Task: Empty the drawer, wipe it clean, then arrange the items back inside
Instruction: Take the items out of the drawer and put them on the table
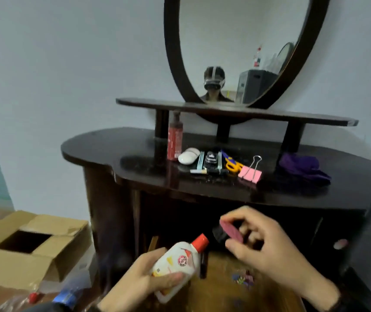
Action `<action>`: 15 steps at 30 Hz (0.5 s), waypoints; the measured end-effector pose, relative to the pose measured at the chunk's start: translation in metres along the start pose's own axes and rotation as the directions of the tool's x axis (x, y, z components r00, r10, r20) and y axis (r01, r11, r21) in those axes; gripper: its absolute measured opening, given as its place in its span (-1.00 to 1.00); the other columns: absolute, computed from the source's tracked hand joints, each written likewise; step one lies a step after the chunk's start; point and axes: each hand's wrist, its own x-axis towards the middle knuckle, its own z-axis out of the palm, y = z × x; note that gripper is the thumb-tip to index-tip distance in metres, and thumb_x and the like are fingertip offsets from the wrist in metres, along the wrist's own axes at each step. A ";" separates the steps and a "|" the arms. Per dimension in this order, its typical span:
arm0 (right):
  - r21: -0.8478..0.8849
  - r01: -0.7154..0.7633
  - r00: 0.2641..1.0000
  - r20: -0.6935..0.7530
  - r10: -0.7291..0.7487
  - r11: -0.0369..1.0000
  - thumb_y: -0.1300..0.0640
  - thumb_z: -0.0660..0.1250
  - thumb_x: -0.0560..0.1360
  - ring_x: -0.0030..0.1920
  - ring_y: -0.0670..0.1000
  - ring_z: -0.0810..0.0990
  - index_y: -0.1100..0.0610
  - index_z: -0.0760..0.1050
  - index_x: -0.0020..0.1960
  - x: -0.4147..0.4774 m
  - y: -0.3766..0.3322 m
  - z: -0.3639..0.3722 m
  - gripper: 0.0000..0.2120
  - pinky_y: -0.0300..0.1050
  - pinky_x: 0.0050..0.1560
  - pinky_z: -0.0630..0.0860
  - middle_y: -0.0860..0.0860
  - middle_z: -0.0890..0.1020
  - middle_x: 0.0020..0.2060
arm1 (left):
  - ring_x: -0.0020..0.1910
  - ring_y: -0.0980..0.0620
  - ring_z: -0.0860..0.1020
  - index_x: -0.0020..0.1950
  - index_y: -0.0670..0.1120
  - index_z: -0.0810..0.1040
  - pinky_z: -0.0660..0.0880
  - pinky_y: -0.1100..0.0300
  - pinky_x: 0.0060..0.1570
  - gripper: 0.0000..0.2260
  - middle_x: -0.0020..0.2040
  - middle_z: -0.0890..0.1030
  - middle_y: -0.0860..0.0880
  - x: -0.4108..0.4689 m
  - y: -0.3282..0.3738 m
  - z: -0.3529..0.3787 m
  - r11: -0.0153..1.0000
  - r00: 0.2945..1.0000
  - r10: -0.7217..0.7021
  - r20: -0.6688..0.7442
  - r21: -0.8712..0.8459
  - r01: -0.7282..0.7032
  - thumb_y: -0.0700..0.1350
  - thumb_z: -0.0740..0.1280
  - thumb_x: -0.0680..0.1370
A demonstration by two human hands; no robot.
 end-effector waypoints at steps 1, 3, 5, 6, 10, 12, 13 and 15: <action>0.032 0.046 0.998 -0.041 -0.045 0.998 -0.08 0.46 0.37 -0.19 -0.06 0.53 -0.11 0.59 0.14 0.012 -0.010 -0.007 -0.66 -0.25 -0.28 0.47 -0.12 0.61 -0.07 | -0.17 0.06 0.52 0.06 -0.32 0.58 0.40 0.24 -0.12 -0.32 -0.19 0.58 -0.03 -0.004 0.009 -0.001 0.998 0.996 0.060 -0.066 -0.020 -0.061 0.18 0.63 0.22; 0.049 0.091 0.991 -0.103 -0.086 0.995 -0.03 0.48 0.38 -0.27 -0.10 0.48 -0.09 0.60 0.10 0.039 -0.019 -0.017 -0.71 -0.30 -0.29 0.41 -0.17 0.61 -0.12 | -0.24 0.05 0.46 0.04 -0.37 0.54 0.36 0.30 -0.25 -0.34 -0.23 0.50 -0.06 -0.009 0.027 -0.003 0.983 0.969 0.167 -0.181 -0.043 -0.177 0.13 0.59 0.24; 0.036 0.074 0.990 -0.126 -0.069 0.997 0.05 0.52 0.41 -0.34 -0.14 0.44 -0.13 0.60 0.06 0.069 -0.015 -0.021 -0.75 -0.35 -0.26 0.38 -0.20 0.61 -0.10 | -0.25 0.03 0.45 0.05 -0.34 0.54 0.37 0.27 -0.30 -0.37 -0.22 0.49 -0.08 -0.007 0.046 -0.003 0.961 0.934 0.256 -0.248 -0.041 -0.274 0.15 0.56 0.27; 0.028 0.051 0.991 -0.129 -0.047 0.998 0.06 0.53 0.41 -0.37 -0.17 0.43 -0.15 0.60 0.04 0.084 -0.010 -0.022 -0.75 -0.37 -0.25 0.37 -0.21 0.62 -0.08 | -0.25 0.00 0.46 0.05 -0.31 0.54 0.38 0.24 -0.32 -0.39 -0.21 0.50 -0.10 -0.005 0.055 -0.003 0.950 0.917 0.285 -0.280 -0.043 -0.309 0.16 0.55 0.29; -0.044 -0.047 0.998 -0.054 0.044 0.998 0.01 0.56 0.38 -0.24 -0.27 0.55 -0.13 0.63 0.01 0.124 0.021 -0.014 -0.77 -0.32 -0.14 0.44 -0.22 0.63 -0.05 | -0.42 -0.03 0.45 -0.02 -0.14 0.57 0.33 0.23 -0.55 -0.59 -0.30 0.53 -0.09 0.017 0.082 -0.009 0.918 0.834 0.351 -0.426 -0.019 -0.396 0.16 0.50 0.39; -0.103 -0.074 0.997 0.013 0.076 0.992 -0.02 0.58 0.36 -0.22 -0.37 0.53 -0.16 0.62 0.01 0.131 0.031 -0.010 -0.74 -0.42 -0.21 0.40 -0.32 0.62 -0.10 | -0.46 0.05 0.47 -0.07 -0.10 0.56 0.32 0.27 -0.57 -0.69 -0.35 0.56 -0.01 0.033 0.094 -0.020 0.911 0.776 0.376 -0.507 0.047 -0.411 0.12 0.48 0.44; -0.105 -0.078 0.996 0.037 0.082 0.991 -0.04 0.58 0.35 -0.26 -0.43 0.50 -0.18 0.61 0.01 0.133 0.034 -0.010 -0.73 -0.48 -0.29 0.37 -0.41 0.59 -0.16 | -0.44 0.09 0.50 -0.07 -0.09 0.56 0.35 0.30 -0.55 -0.73 -0.34 0.58 0.02 0.043 0.099 -0.027 0.908 0.743 0.384 -0.548 0.078 -0.411 0.09 0.48 0.48; -0.068 -0.087 0.994 0.055 0.090 0.994 -0.06 0.58 0.33 -0.29 -0.47 0.48 -0.20 0.62 0.02 0.134 0.037 -0.012 -0.71 -0.54 -0.33 0.35 -0.47 0.58 -0.14 | -0.35 0.13 0.58 -0.04 -0.07 0.55 0.46 0.26 -0.42 -0.78 -0.27 0.64 0.04 0.064 0.107 -0.042 0.911 0.683 0.385 -0.621 0.139 -0.388 0.06 0.45 0.53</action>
